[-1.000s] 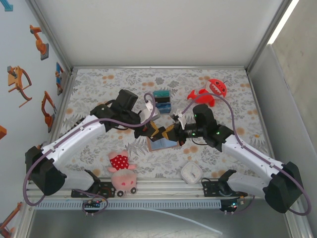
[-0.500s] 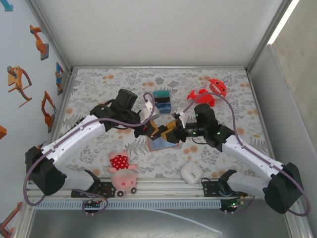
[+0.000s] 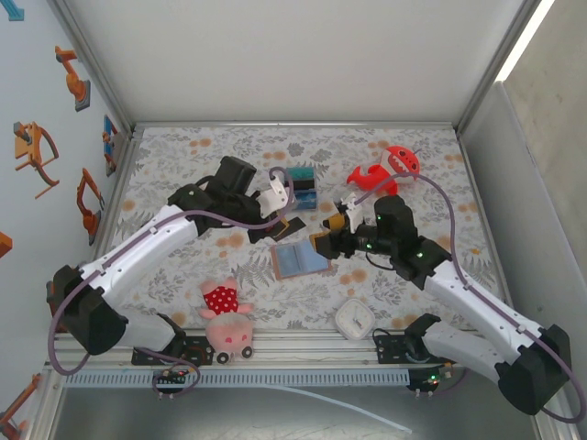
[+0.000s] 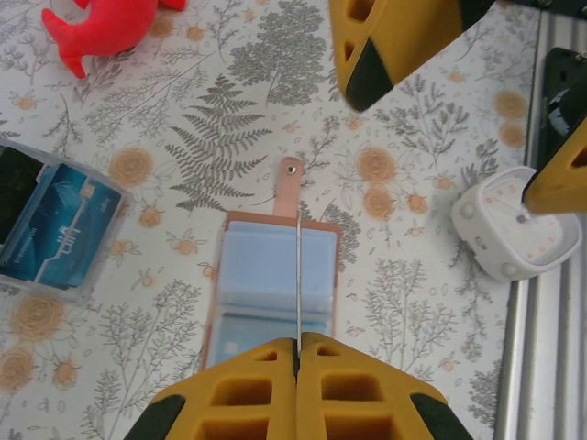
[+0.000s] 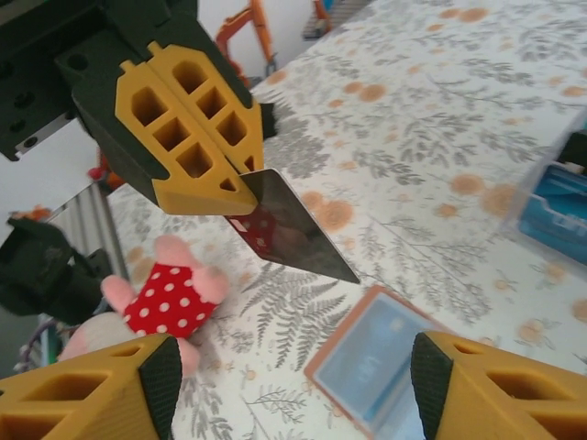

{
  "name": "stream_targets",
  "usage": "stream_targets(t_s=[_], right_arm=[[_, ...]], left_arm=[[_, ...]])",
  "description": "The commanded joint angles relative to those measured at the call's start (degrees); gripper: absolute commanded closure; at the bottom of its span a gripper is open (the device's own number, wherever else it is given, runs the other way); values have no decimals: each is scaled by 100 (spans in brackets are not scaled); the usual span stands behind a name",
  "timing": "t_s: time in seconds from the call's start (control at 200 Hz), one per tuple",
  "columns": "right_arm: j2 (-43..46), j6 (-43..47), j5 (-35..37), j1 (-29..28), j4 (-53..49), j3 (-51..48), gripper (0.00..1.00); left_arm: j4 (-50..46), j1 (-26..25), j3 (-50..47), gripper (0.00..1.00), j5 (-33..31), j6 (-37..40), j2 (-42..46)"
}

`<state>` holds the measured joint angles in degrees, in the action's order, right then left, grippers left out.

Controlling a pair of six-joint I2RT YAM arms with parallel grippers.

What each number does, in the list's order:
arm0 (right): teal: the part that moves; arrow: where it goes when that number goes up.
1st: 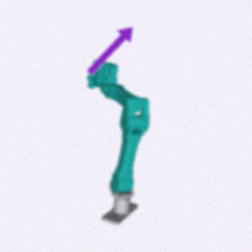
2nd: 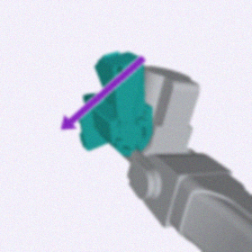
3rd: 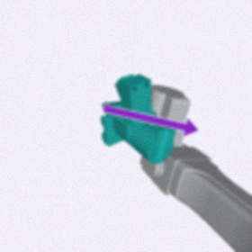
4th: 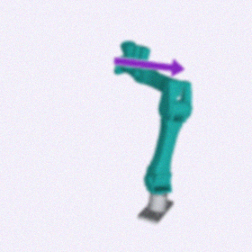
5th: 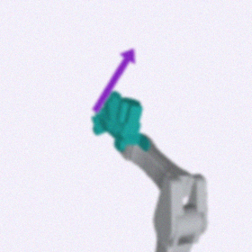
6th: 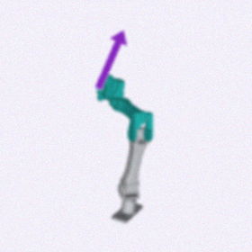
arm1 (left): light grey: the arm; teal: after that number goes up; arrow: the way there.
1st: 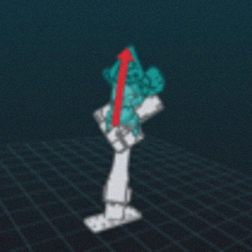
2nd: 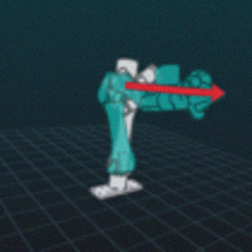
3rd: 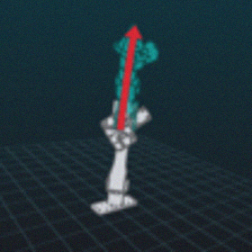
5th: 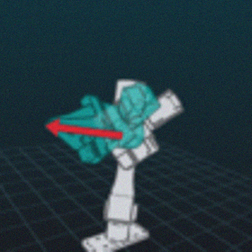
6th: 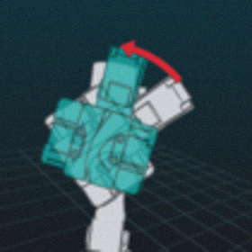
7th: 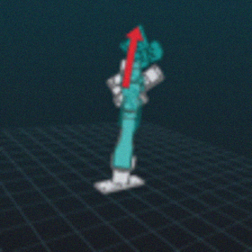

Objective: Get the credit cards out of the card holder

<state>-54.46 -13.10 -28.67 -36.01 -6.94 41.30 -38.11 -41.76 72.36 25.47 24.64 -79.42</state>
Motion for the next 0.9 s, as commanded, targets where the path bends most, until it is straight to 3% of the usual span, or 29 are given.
stream_targets(t_s=[0.0,0.275,0.696,0.896], right_arm=[[136,-237,1038,46,-403,17,32],[-33,-765,2620,59,-1365,359,32],[-126,-1088,3529,59,-1769,563,32],[12,-1233,3795,59,-1941,563,32]], left_arm=[[191,97,273,100,-229,425,-253],[635,352,947,100,-517,541,-958],[813,873,1908,100,-147,939,-2307],[717,893,2278,100,-130,1198,-2808]])
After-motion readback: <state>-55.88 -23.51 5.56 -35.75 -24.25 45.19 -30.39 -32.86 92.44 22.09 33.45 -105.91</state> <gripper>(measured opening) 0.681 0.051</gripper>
